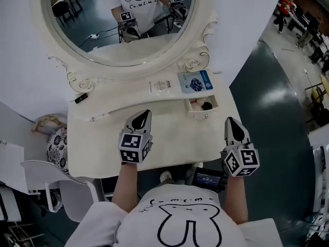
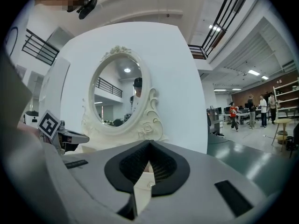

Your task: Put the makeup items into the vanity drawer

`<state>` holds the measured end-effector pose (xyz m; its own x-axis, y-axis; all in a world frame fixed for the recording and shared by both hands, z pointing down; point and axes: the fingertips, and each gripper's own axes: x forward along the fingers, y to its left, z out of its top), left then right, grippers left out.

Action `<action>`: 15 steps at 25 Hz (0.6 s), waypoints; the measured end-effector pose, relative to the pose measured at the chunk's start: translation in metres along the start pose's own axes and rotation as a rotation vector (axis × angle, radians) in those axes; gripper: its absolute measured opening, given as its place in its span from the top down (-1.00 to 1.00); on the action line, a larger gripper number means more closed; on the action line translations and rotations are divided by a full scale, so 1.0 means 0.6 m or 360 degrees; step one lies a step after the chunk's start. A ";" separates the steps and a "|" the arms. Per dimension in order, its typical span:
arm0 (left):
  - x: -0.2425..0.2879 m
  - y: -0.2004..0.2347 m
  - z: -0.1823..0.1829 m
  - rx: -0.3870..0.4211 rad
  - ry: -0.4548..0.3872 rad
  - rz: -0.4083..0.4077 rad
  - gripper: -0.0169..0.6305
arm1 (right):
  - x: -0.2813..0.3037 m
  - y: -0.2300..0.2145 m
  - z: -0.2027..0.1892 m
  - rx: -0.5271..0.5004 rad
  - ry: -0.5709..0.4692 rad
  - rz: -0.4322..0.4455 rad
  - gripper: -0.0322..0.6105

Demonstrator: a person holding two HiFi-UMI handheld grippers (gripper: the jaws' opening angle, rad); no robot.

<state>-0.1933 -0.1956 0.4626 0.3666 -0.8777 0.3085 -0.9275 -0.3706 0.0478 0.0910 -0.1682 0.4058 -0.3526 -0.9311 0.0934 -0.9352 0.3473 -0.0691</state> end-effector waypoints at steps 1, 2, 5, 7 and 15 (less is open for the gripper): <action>-0.008 0.004 -0.001 0.0003 0.0000 0.0008 0.89 | 0.003 0.009 0.002 -0.0010 0.0004 0.0024 0.86; -0.014 0.007 0.001 0.0014 0.0001 0.0014 0.89 | 0.007 0.016 0.005 -0.0023 0.0009 0.0052 0.86; -0.032 0.014 0.019 0.0025 -0.0027 0.0044 0.89 | 0.018 0.028 0.019 -0.0045 0.0005 0.0110 0.86; -0.044 0.019 0.033 -0.0032 -0.0085 0.0090 0.89 | 0.021 0.027 0.031 -0.0033 -0.0016 0.0125 0.86; -0.057 -0.012 0.051 -0.0086 -0.0177 0.0170 0.89 | 0.014 0.013 0.042 -0.0074 -0.0015 0.0221 0.86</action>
<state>-0.1969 -0.1726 0.4225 0.2687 -0.9406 0.2073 -0.9631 -0.2591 0.0727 0.0815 -0.1763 0.3809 -0.4789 -0.8745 0.0766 -0.8779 0.4777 -0.0344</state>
